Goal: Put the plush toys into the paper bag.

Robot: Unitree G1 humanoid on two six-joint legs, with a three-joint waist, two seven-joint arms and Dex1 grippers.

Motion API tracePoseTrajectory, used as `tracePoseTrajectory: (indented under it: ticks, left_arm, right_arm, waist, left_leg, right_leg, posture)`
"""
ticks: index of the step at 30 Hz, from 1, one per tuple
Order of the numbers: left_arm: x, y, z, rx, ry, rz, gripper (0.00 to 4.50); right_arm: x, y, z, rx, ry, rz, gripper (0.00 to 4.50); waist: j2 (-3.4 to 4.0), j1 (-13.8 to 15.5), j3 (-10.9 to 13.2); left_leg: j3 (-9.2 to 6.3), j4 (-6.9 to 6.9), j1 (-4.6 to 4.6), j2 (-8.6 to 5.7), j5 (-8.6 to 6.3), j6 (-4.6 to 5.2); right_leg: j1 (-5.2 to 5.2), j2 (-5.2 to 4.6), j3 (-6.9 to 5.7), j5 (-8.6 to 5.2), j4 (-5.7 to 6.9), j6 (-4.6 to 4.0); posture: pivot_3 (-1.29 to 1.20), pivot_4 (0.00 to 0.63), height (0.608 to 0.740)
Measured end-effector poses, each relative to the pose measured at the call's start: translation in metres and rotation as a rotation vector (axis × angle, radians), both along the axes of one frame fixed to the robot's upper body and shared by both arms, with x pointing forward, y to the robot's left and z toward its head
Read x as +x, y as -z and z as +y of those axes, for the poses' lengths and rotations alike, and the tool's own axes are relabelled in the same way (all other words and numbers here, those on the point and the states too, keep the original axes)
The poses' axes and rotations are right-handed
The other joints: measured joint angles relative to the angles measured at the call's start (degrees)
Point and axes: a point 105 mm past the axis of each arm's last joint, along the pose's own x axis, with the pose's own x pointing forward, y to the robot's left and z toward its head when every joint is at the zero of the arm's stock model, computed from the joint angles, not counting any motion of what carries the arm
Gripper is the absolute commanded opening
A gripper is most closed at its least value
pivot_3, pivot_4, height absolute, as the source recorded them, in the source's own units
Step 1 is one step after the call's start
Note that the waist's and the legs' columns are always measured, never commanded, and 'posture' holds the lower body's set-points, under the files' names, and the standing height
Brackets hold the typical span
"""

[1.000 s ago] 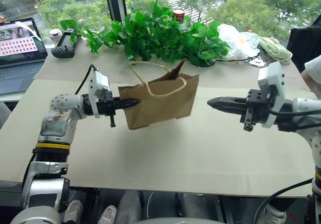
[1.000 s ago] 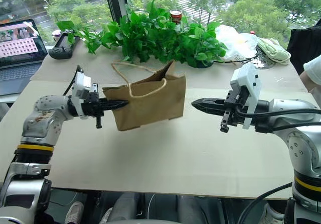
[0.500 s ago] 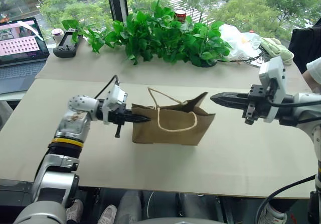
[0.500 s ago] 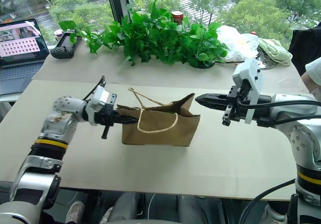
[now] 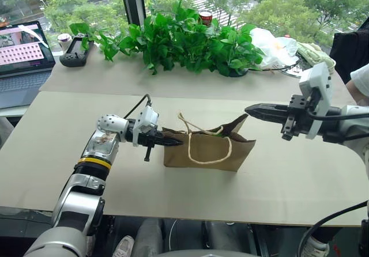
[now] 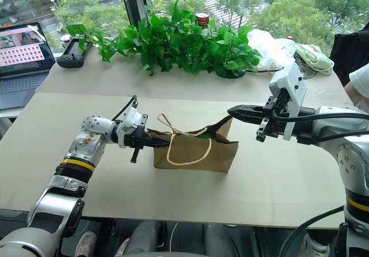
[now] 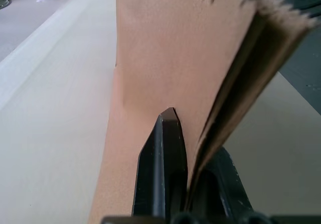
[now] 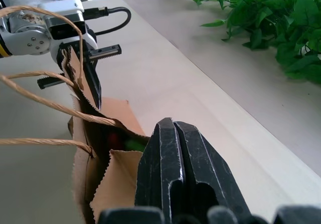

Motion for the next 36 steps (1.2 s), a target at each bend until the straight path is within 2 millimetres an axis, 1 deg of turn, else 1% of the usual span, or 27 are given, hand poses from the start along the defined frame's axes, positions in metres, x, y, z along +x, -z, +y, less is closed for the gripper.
tracePoseTrajectory:
  ticks: [5, 7, 8, 9, 14, 15, 18, 22, 24, 27, 30, 32, 36]
  left_arm:
    - [0.001, -0.002, 0.007, 0.026, -0.025, 0.039, 2.92]
    - [0.0, -0.009, 0.007, 0.026, -0.028, 0.036, 3.65]
    - [0.0, -0.012, 0.007, 0.028, -0.031, 0.032, 3.91]
    - [0.0, -0.016, 0.007, 0.025, -0.038, 0.031, 4.36]
    - [-0.004, -0.031, 0.009, 0.008, -0.043, 0.032, 4.36]
    - [-0.006, -0.037, 0.009, 0.005, -0.047, 0.023, 4.36]
    - [-0.011, -0.042, 0.011, -0.001, -0.055, 0.021, 4.36]
    - [-0.014, -0.045, 0.019, 0.019, -0.08, 0.032, 4.36]
    - [-0.017, -0.054, 0.027, 0.025, -0.09, 0.034, 4.36]
    - [-0.019, -0.074, 0.048, 0.033, -0.14, 0.038, 4.36]
    - [-0.024, -0.1, 0.066, 0.018, -0.171, 0.07, 4.36]
    - [-0.027, -0.114, 0.073, 0.003, -0.181, 0.078, 4.36]
    - [-0.027, -0.118, 0.076, -0.019, -0.195, 0.094, 4.36]
  right_arm:
    - [0.0, 0.0, -0.002, -0.009, 0.008, 0.001, 0.0]
    - [0.001, 0.0, -0.003, -0.009, 0.013, 0.003, 0.0]
    - [0.002, 0.0, -0.003, -0.01, 0.018, 0.003, 0.0]
    - [0.003, 0.0, -0.004, -0.013, 0.028, 0.002, 0.0]
    - [0.004, 0.0, -0.007, -0.024, 0.046, -0.001, 0.0]
    - [0.006, 0.001, -0.009, -0.031, 0.06, -0.004, 0.0]
    - [0.01, 0.002, -0.014, -0.03, 0.092, -0.001, 0.0]
    - [0.014, 0.003, -0.019, -0.035, 0.121, 0.0, 0.0]
    - [0.014, 0.003, -0.02, -0.044, 0.126, -0.004, 0.0]
    - [0.012, 0.0, -0.024, -0.072, 0.132, -0.008, 0.0]
    - [0.01, 0.001, -0.025, -0.098, 0.125, -0.002, 0.0]
    - [0.007, 0.002, -0.025, -0.112, 0.11, 0.006, 0.0]
    - [-0.003, 0.006, -0.023, -0.158, 0.064, 0.031, 0.0]
  waist:
    - [0.0, -0.04, 0.0]
    - [0.0, -0.04, 0.0]
    - [0.0, -0.04, 0.0]
    - [0.0, -0.04, 0.0]
    - [0.0, -0.13, 0.0]
    - [0.0, -0.15, 0.0]
    - [0.0, -0.22, 0.0]
    - [0.0, -0.35, 0.0]
    - [0.0, -0.49, 0.01]
    - [0.02, -0.71, 0.02]
    - [0.02, -0.66, 0.02]
    - [0.03, -0.61, 0.02]
    - [0.03, -0.33, 0.03]
  left_leg:
    - [-0.01, 0.0, 0.0, 0.0, 0.0, 0.0]
    - [-0.01, 0.0, -0.01, 0.0, 0.0, 0.0]
    - [-0.02, -0.01, -0.01, 0.0, 0.0, 0.0]
    - [-0.02, 0.0, -0.01, 0.0, 0.0, 0.0]
    - [-0.03, -0.01, 0.0, 0.01, 0.0, 0.0]
    - [-0.03, -0.01, 0.0, 0.0, 0.0, 0.0]
    - [-0.03, -0.01, 0.01, 0.0, 0.0, 0.0]
    - [-0.03, -0.01, 0.02, 0.01, 0.0, 0.0]
    - [-0.04, -0.01, -0.01, 0.01, 0.0, 0.0]
    - [-0.03, -0.04, 0.01, 0.02, 0.0, 0.0]
    - [-0.03, -0.04, 0.02, 0.02, 0.0, 0.0]
    - [-0.01, -0.04, 0.04, 0.01, 0.0, 0.0]
    - [-0.02, -0.02, 0.03, 0.01, 0.0, 0.0]
  right_leg:
    - [0.0, 0.0, -0.01, 0.0, 0.0, 0.0]
    - [0.0, 0.0, -0.01, 0.0, 0.0, 0.0]
    - [0.0, 0.0, -0.01, 0.0, 0.0, 0.0]
    - [0.0, 0.0, -0.01, 0.0, 0.0, 0.0]
    - [0.0, 0.0, -0.02, 0.0, 0.0, 0.0]
    - [0.0, 0.0, -0.02, 0.0, 0.0, 0.0]
    - [0.01, 0.0, -0.01, 0.0, 0.0, 0.0]
    - [0.01, 0.0, -0.01, 0.0, 0.01, 0.0]
    - [-0.02, 0.01, -0.02, 0.0, 0.0, 0.01]
    - [-0.03, 0.01, -0.02, -0.01, 0.0, 0.01]
    - [-0.02, 0.0, -0.02, -0.02, -0.01, 0.03]
    - [0.01, 0.0, -0.02, -0.03, -0.02, 0.04]
    - [0.02, 0.0, -0.03, -0.03, -0.02, 0.04]
  posture:
    - [0.0, 0.15, 0.713]
    - [0.0, 0.15, 0.713]
    - [0.0, 0.15, 0.713]
    - [0.0, 0.15, 0.713]
    - [0.0, 0.15, 0.713]
    - [0.0, 0.15, 0.713]
    - [0.0, 0.15, 0.713]
    - [0.0, 0.15, 0.713]
    - [0.0, 0.15, 0.713]
    - [0.0, 0.15, 0.713]
    - [0.0, 0.15, 0.713]
    - [0.0, 0.15, 0.713]
    - [0.0, 0.15, 0.713]
